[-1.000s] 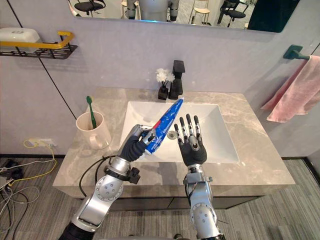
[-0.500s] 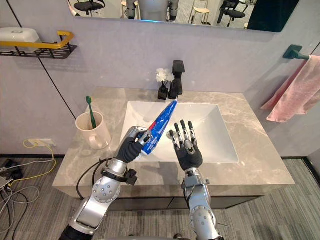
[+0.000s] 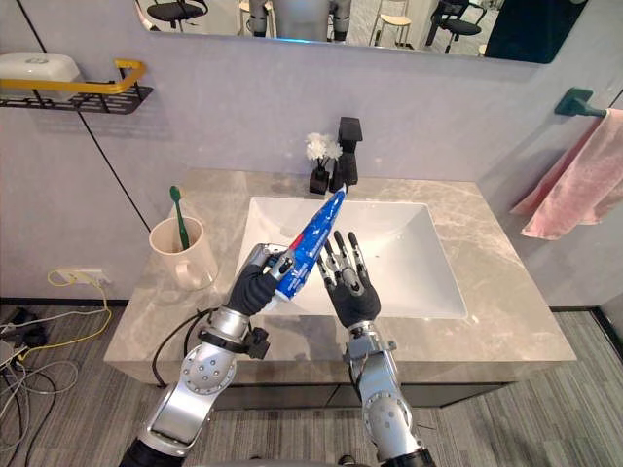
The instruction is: Organize washtable
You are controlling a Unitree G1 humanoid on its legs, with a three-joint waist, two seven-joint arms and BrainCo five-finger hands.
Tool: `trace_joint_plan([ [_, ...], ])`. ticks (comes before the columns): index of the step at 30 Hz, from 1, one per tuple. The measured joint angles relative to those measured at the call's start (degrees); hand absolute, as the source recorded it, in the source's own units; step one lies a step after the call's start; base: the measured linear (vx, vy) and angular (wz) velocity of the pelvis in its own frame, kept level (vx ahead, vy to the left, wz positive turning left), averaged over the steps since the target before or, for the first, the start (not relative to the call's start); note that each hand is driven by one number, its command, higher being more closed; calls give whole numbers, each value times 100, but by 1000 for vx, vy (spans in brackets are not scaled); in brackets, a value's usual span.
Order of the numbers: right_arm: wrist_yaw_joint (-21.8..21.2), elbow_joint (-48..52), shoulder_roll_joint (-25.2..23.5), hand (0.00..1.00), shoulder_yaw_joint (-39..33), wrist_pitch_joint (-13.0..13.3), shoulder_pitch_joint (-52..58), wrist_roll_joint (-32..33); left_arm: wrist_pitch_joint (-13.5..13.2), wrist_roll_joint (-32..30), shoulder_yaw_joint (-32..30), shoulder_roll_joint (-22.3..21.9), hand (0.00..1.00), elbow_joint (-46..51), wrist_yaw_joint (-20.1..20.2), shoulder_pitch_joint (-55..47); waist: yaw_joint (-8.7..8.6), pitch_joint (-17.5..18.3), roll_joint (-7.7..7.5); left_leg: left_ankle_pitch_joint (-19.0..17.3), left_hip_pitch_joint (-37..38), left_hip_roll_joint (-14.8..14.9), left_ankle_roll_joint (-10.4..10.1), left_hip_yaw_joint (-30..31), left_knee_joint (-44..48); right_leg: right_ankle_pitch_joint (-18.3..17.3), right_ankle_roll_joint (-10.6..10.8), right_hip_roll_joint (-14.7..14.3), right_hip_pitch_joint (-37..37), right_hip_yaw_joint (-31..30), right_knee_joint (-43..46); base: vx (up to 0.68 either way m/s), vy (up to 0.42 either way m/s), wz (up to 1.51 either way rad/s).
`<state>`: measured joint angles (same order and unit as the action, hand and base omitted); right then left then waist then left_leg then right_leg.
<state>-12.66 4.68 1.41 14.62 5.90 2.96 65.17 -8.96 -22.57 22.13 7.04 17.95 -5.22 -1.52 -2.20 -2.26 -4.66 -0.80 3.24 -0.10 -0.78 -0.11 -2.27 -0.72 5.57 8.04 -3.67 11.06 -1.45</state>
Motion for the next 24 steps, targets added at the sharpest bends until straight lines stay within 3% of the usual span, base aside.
trace_joint_plan([
  [12,27,-9,28,0,12,36,-626,50,0,63,204,-7,100,78,25,28,20,-9,13,0,-31,-4,0,14,9,0,0,0,16,12,0,0,0,0],
  [13,27,-35,28,100,13,37,-707,75,-1,65,214,-7,100,84,27,34,18,-9,14,0,-40,-6,0,17,11,0,0,0,22,15,1,0,0,0],
  [24,115,-145,28,100,113,59,-1115,188,13,171,255,-8,100,69,106,36,48,-16,24,1,-44,-17,1,29,10,0,0,3,20,30,2,0,0,0],
])
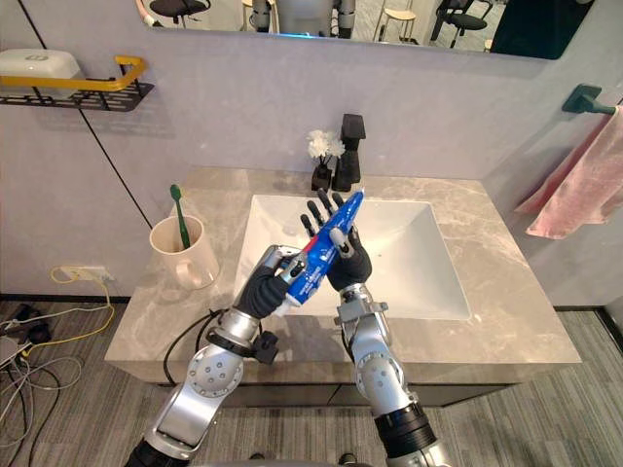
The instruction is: Organize washtable
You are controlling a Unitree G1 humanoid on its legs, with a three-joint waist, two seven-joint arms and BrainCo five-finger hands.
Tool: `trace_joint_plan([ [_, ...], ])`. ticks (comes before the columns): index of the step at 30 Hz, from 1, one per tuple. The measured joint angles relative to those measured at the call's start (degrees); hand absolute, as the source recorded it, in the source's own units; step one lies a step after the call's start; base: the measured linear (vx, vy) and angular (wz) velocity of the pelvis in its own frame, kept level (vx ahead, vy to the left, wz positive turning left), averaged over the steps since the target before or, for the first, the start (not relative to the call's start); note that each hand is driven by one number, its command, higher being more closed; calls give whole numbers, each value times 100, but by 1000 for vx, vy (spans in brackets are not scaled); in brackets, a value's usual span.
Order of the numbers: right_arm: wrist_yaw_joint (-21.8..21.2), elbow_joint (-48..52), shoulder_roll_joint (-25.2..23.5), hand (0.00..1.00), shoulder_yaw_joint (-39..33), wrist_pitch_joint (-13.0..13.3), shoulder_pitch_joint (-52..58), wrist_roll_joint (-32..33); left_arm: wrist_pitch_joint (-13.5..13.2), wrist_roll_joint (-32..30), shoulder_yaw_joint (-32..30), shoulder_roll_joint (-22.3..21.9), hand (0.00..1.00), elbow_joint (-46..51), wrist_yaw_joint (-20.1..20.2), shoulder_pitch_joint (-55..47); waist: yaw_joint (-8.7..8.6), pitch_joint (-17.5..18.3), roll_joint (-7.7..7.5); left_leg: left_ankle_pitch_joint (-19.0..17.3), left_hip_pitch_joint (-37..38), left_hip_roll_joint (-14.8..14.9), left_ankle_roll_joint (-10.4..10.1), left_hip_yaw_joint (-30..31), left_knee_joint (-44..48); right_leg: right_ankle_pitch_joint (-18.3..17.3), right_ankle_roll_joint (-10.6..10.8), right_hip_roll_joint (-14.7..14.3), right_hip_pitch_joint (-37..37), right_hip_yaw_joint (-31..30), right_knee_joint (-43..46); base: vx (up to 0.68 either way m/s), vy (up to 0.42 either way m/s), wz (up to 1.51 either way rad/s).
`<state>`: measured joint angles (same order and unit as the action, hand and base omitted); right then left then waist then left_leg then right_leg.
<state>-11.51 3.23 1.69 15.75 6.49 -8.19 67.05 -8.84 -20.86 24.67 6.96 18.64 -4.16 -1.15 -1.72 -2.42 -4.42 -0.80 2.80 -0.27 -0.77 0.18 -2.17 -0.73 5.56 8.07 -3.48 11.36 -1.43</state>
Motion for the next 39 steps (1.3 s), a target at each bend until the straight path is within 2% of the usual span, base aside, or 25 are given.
trace_joint_plan([
  [15,-5,33,-2,100,48,-2,-140,-19,76,0,-4,0,100,-39,-96,-1,-14,-3,5,0,4,-8,0,-6,1,0,0,0,1,-6,4,0,0,0],
  [16,-4,51,-4,100,46,-2,-140,-28,76,0,-6,0,0,-39,-105,-1,-14,-3,5,0,6,-8,0,-7,1,0,0,0,0,-8,5,0,0,0],
  [21,16,254,-2,100,-86,8,-139,-188,40,45,-56,-2,0,13,-140,-2,-10,-6,9,0,12,-8,0,-4,5,0,0,0,-7,-5,6,0,0,0],
  [25,15,651,-11,100,-252,153,-140,-252,-55,237,-131,-6,0,329,-235,-7,-11,-37,56,0,22,-13,0,24,7,0,0,5,-32,20,6,0,0,2],
  [31,101,795,-7,100,-791,426,-139,-470,-305,492,-745,-10,0,1142,-660,-37,-13,-78,119,1,83,-13,0,110,7,-6,4,11,-142,111,-2,-5,-2,7],
  [39,132,992,-16,100,-1011,433,-89,-831,-390,496,-1567,-158,0,1634,-1046,-492,1,-99,152,2,82,-8,-1,132,0,-9,7,13,-149,132,-7,-14,-5,0],
])
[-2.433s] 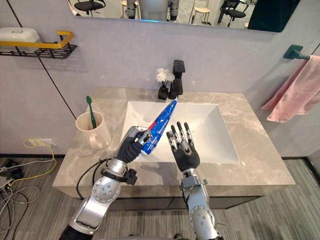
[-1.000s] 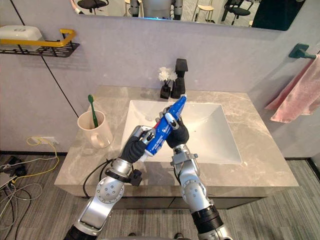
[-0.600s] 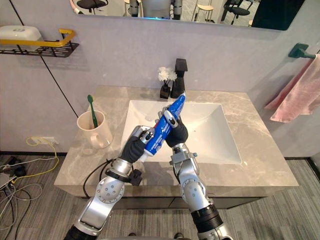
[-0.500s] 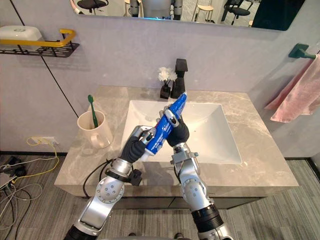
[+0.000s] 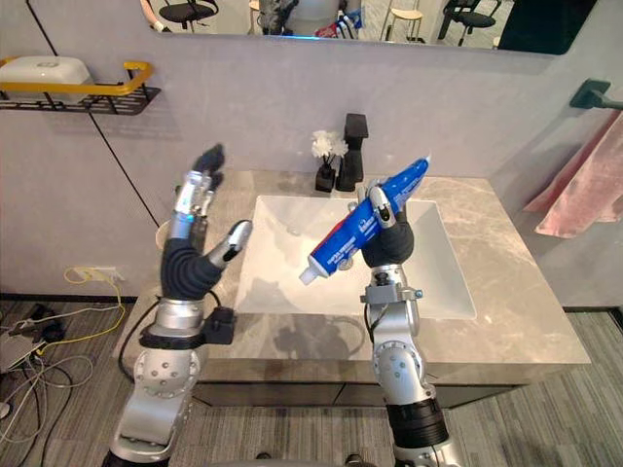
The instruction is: Organize washtable
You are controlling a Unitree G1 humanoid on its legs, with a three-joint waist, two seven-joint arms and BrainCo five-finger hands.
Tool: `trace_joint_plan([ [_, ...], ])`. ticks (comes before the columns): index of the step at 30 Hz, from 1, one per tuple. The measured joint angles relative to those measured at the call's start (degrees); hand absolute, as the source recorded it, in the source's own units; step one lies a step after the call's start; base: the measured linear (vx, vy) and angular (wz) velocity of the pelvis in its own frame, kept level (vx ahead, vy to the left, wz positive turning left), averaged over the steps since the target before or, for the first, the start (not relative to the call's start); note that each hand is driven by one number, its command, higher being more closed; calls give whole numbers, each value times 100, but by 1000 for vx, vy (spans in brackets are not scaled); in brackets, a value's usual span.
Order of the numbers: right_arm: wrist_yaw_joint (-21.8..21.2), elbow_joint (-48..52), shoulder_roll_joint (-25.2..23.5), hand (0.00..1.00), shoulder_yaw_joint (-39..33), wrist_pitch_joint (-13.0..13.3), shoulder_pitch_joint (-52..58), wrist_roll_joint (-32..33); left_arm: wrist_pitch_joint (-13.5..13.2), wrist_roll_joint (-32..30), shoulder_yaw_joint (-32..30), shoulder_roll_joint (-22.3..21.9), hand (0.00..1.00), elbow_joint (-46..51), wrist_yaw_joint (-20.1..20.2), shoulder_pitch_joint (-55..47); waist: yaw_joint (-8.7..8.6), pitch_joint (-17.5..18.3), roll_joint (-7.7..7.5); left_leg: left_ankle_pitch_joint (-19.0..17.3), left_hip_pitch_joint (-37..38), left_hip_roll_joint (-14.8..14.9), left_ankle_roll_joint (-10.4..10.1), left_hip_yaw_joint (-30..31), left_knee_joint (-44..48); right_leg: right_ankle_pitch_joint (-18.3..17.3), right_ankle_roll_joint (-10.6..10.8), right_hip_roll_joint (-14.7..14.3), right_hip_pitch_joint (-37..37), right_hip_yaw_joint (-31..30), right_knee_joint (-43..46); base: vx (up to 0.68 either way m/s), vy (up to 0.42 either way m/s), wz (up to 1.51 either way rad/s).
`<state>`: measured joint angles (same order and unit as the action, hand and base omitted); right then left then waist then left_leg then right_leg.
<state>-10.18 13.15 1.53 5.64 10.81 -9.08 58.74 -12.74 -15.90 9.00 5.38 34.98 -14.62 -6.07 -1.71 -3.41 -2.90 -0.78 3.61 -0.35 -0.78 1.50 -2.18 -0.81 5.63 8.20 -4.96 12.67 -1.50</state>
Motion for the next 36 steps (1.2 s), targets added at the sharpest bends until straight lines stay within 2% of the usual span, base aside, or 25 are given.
trace_joint_plan([
  [5,21,83,-7,100,-292,-3,284,-255,-6,69,-648,-219,0,78,-212,-391,102,0,0,3,1,-5,-4,29,-15,-18,6,5,-12,38,0,-9,-7,3],
  [10,35,375,-21,100,-665,1,463,-437,-11,462,-1649,-581,0,-14,-426,-863,119,0,0,78,23,7,-15,130,-141,-37,-1,2,-31,138,-9,-12,-19,11],
  [13,107,407,-71,100,-928,12,492,-527,-23,1051,-2369,-805,0,-550,-450,-979,165,-1,1,82,86,15,-19,140,-186,-38,0,-1,-92,147,-40,0,0,0],
  [16,163,407,-128,100,-1198,20,581,-538,-1,1611,-2835,-890,0,-1247,-511,-1080,257,-2,1,81,72,15,-19,151,-206,-39,1,-2,-83,157,-59,0,0,0],
  [19,184,406,-127,100,-1280,20,642,-538,52,1850,-3173,-909,0,-1725,-538,-1206,265,-2,-1,82,76,12,-19,167,-242,-55,17,2,-82,177,-62,-5,-10,3],
  [26,248,406,-136,100,-1311,17,703,-545,349,2156,-3421,-919,0,-3153,-164,-1198,271,-2,-11,82,58,12,-20,247,-285,-67,24,4,-88,287,-64,9,-8,7],
  [36,272,405,-135,100,-1311,37,705,-545,580,2301,-3661,-937,0,-5219,101,-1069,309,-3,-38,77,0,9,-25,304,-288,-139,45,9,-74,358,-63,-2,-7,4],
])
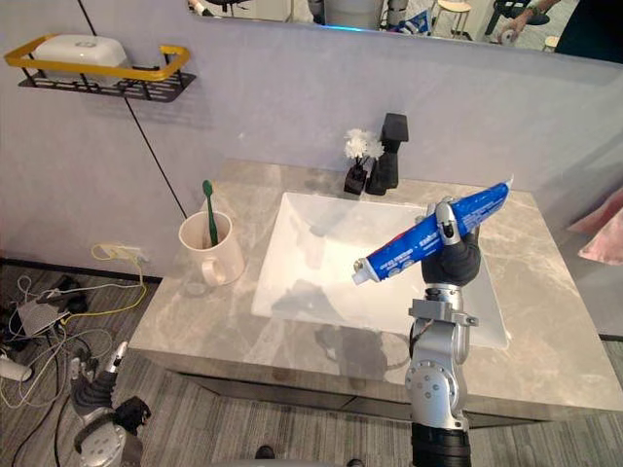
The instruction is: Organize washtable
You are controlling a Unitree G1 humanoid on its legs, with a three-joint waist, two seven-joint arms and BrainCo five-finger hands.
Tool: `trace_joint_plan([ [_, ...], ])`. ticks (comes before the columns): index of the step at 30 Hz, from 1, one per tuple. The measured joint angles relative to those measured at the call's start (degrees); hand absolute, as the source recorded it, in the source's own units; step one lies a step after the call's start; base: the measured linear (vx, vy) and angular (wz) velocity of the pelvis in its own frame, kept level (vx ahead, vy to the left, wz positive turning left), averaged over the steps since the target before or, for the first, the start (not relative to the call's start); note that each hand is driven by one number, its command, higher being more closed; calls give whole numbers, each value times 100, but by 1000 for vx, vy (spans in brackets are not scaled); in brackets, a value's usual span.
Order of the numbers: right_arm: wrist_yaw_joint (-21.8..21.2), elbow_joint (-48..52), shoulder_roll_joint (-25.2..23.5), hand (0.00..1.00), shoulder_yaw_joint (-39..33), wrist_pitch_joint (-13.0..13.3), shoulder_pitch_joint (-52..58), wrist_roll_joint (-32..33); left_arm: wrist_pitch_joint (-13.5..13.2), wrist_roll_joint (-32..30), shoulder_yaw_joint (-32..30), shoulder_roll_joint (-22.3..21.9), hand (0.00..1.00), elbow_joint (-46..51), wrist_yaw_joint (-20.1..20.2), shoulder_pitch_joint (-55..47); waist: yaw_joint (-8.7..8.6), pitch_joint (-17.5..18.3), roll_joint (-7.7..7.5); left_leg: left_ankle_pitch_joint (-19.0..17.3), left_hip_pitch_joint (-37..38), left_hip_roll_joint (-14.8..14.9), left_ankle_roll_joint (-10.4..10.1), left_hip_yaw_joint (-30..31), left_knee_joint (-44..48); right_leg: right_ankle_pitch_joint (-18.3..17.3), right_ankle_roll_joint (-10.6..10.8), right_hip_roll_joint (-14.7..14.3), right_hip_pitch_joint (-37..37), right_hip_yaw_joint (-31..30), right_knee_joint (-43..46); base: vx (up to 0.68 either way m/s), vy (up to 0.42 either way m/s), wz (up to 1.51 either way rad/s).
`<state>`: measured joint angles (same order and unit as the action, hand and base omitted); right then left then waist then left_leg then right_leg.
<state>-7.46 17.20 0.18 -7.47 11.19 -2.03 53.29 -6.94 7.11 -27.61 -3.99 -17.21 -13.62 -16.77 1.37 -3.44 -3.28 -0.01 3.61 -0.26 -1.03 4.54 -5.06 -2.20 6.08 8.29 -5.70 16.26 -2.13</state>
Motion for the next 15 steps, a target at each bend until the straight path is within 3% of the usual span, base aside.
trace_joint_plan([
  [7,132,-3,3,100,31,216,-55,-1,137,-128,122,13,0,-1196,204,246,99,-18,-36,0,-4,-1,0,9,6,-3,-2,0,1,12,3,-5,-1,0],
  [15,287,-4,38,100,176,400,-667,-232,172,-241,577,107,0,-1827,364,346,117,-85,-178,0,-60,-14,1,95,28,-6,-4,5,9,89,3,-16,-7,5],
])
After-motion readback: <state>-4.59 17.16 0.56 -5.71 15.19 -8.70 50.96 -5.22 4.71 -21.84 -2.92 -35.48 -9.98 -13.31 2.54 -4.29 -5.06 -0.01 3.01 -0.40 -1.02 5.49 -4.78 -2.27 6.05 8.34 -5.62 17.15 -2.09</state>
